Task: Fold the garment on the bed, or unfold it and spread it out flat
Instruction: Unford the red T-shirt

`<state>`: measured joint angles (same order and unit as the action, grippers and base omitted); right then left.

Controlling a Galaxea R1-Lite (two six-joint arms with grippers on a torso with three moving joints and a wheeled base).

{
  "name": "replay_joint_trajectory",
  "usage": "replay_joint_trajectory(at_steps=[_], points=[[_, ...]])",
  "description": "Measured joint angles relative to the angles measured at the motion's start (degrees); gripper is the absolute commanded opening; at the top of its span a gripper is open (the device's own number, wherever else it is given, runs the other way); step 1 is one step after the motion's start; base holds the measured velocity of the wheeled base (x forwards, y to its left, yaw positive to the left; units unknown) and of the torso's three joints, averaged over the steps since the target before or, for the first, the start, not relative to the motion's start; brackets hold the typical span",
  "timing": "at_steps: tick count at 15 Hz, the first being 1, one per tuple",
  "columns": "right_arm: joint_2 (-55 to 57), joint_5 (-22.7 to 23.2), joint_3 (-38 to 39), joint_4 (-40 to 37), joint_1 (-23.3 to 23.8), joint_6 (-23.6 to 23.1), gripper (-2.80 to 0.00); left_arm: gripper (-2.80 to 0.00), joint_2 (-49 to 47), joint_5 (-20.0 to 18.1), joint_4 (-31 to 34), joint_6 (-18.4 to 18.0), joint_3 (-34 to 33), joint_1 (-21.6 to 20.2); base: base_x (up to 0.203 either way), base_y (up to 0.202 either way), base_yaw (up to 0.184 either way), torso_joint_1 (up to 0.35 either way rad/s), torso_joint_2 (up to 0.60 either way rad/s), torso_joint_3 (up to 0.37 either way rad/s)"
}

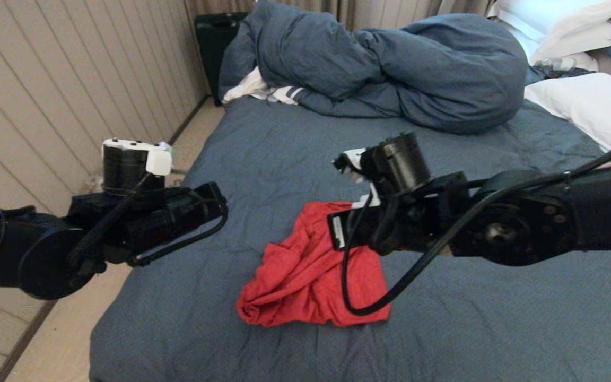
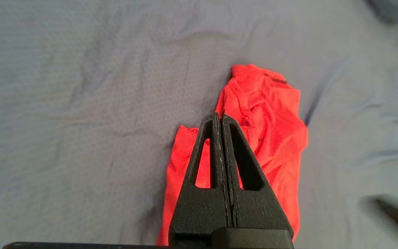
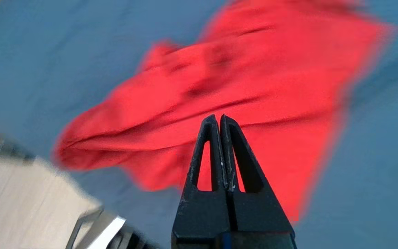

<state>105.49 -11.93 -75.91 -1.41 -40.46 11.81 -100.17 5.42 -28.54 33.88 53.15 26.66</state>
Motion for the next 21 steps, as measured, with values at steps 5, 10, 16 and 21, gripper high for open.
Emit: replay_joint_trajectory(at_steps=[5, 10, 16, 21], points=[[-8.75, 3.39, 7.69, 4.48, 13.58, 0.0, -2.8, -2.8, -10.54, 0.52, 7.38, -3.25, 14.86, 7.98, 0.0, 0.0, 0.0, 0.0, 0.0, 0.0], [-15.06, 11.32, 16.62, 8.95, 27.61, 0.04, -2.8, 0.0, -20.85, 2.78, 11.27, -6.68, 29.46, 17.9, 0.0, 0.0, 0.0, 0.0, 0.0, 0.0], [-19.28, 15.56, 24.79, 13.59, 34.57, -0.18, -2.8, 0.0, -36.36, 7.13, 11.77, -8.93, 46.54, 19.95, 0.0, 0.0, 0.0, 0.0, 0.0, 0.0], [-21.39, 17.21, 27.51, 13.64, 35.78, -0.27, -2.8, 0.0, -45.01, 11.24, 10.2, -12.46, 53.21, 20.77, 0.0, 0.0, 0.0, 0.0, 0.0, 0.0]])
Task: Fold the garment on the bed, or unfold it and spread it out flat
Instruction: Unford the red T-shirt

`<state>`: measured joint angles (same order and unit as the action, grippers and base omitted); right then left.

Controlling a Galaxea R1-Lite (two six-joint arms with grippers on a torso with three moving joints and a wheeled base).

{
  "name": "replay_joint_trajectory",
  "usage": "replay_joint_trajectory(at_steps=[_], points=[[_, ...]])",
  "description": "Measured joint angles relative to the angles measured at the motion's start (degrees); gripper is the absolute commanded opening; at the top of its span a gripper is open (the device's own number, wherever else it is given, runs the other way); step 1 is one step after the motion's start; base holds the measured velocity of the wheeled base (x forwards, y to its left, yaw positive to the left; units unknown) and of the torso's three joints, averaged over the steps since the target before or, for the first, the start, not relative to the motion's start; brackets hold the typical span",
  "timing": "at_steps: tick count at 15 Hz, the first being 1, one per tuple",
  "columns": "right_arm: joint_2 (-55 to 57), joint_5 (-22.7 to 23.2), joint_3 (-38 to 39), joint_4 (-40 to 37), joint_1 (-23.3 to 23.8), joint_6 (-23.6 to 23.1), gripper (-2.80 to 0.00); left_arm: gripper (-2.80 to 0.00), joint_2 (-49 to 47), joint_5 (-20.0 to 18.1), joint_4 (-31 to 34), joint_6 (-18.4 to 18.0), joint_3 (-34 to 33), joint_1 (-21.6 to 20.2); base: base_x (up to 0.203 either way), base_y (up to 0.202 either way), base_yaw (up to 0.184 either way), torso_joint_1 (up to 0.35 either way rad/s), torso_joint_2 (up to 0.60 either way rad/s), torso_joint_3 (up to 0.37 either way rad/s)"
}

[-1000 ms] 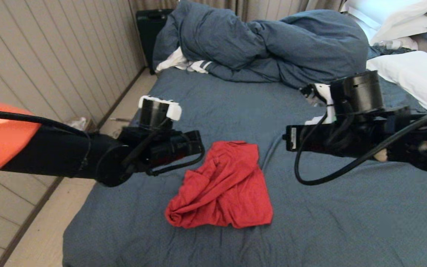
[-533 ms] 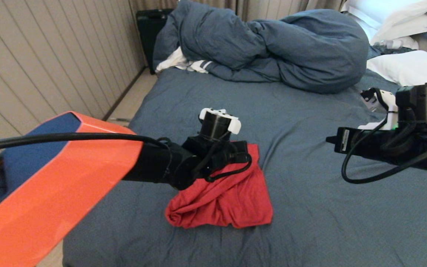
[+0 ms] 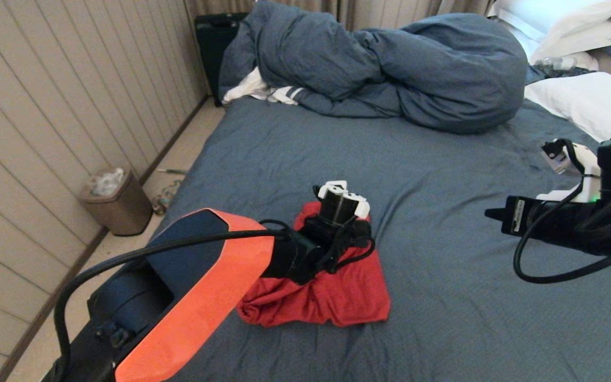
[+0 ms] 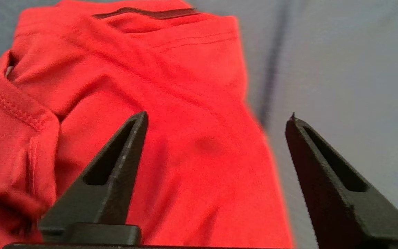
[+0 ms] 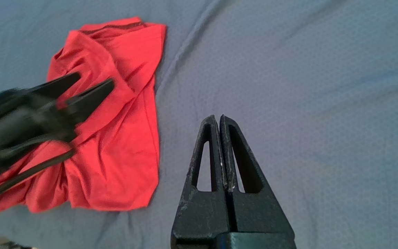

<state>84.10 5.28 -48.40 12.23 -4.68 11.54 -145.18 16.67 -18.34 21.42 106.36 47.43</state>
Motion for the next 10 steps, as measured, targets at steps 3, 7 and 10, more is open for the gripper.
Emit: replay_joint_trajectory(at_steps=[3, 7, 10], points=[[-0.47, 0.45, 0.45, 0.0, 0.02, 0.09, -2.8, -2.8, -1.82, 1.11, -0.71, -1.03, 0.3, 0.17, 0.0, 0.0, 0.0, 0.0, 0.0, 0.0], [-0.62, 0.48, 0.59, 0.0, 0.05, 0.26, -2.8, -2.8, -2.8, 1.19, -0.78, -1.0, 0.34, 0.46, 0.0, 0.0, 0.0, 0.0, 0.0, 0.0], [-0.62, 0.51, 0.64, -0.01, -0.05, 0.27, -2.8, -2.8, -2.71, 1.27, -1.17, -0.98, 0.37, 0.44, 0.0, 0.0, 0.0, 0.0, 0.0, 0.0]])
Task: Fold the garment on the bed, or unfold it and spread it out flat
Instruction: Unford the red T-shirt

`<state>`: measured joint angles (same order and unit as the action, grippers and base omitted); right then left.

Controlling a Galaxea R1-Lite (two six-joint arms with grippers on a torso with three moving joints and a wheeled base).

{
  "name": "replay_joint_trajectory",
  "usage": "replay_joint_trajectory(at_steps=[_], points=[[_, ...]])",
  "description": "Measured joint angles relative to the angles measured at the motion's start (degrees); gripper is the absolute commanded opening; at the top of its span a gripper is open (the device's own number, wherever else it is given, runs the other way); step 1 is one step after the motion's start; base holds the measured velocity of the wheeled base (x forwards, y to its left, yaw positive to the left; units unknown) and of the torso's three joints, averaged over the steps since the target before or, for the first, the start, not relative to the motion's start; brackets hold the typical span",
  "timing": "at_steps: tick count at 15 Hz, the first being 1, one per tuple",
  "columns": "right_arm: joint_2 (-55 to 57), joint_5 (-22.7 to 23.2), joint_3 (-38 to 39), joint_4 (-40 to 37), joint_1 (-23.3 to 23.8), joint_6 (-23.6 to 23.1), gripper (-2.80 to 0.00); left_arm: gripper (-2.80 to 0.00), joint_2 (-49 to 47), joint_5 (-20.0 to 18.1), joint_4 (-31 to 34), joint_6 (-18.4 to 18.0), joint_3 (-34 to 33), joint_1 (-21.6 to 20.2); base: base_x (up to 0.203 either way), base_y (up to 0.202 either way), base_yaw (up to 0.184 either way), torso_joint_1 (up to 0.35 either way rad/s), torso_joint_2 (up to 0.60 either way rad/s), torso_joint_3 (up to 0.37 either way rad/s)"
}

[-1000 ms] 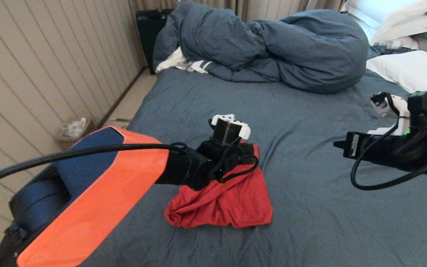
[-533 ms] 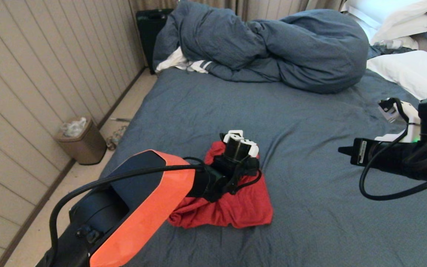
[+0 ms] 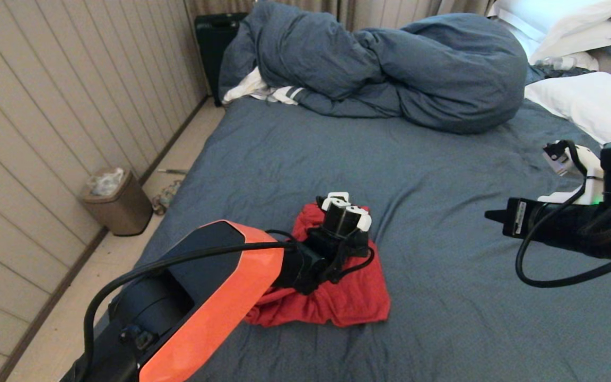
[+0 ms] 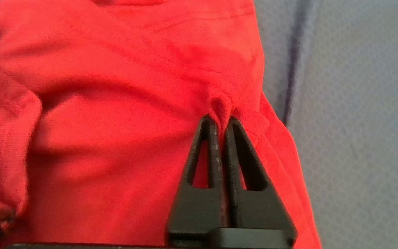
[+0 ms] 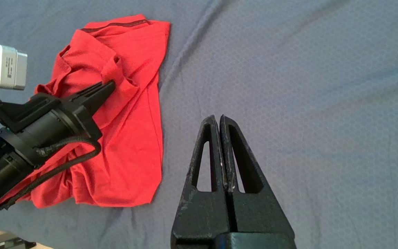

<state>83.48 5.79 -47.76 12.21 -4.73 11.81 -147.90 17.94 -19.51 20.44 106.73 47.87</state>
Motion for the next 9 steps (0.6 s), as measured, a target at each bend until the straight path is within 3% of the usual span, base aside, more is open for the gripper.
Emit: replay_joint_trajectory(at_steps=[4, 9], points=[[-0.04, 0.39, -0.17, 0.02, -0.19, -0.07, -2.8, -2.8, 2.39, 1.15, 0.31, 0.04, 0.03, -1.42, 0.0, 0.0, 0.0, 0.0, 0.0, 0.0], [-1.65, 0.33, 0.11, -0.01, -0.85, -0.27, -2.8, -2.8, 10.1, 2.61, 0.38, 0.06, -4.32, -7.82, 0.0, 0.0, 0.0, 0.0, 0.0, 0.0]])
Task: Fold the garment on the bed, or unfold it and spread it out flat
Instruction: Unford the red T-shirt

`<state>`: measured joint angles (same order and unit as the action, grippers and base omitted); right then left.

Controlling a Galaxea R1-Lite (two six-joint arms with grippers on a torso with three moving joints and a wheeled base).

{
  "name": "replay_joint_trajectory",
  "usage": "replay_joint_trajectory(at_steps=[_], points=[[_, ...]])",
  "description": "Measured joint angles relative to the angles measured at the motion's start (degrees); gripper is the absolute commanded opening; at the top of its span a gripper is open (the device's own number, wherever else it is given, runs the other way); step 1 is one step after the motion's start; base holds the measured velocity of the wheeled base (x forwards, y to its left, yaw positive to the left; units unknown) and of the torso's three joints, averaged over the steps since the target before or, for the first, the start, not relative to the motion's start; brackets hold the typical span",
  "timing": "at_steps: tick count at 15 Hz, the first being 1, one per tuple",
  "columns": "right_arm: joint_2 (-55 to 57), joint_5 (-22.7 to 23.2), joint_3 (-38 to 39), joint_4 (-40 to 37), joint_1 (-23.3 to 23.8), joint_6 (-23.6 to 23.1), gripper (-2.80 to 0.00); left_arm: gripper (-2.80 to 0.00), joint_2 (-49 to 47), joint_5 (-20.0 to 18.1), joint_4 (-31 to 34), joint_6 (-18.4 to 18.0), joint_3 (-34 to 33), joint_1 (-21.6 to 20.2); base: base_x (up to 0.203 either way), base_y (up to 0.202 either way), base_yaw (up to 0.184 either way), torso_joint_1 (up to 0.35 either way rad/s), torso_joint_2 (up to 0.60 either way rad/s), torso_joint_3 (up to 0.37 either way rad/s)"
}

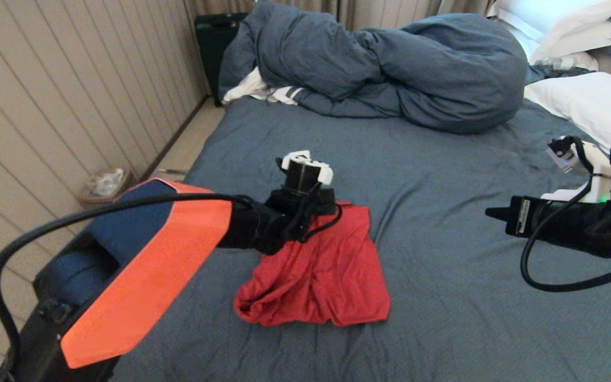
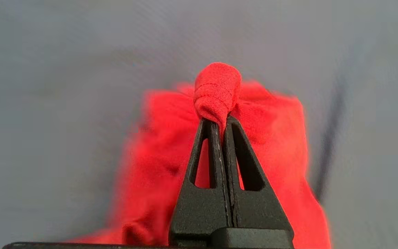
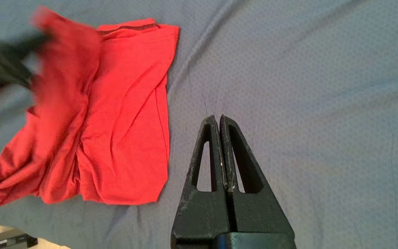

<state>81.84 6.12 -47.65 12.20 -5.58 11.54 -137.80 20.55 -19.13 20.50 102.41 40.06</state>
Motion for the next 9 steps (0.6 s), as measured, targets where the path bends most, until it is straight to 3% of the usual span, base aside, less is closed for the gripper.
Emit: replay_joint_trajectory(at_steps=[5, 9], points=[[-0.47, -0.03, -0.01, 0.02, -1.45, 0.02, -2.8, -2.8, 10.28, -1.85, -0.42, -1.25, -11.73, -9.33, 0.0, 0.0, 0.0, 0.0, 0.0, 0.0], [-0.41, -0.01, -0.02, 0.02, -2.62, 0.0, -2.8, -2.8, 13.99, -4.94, -0.96, -1.85, -15.04, -15.83, 0.0, 0.0, 0.0, 0.0, 0.0, 0.0]])
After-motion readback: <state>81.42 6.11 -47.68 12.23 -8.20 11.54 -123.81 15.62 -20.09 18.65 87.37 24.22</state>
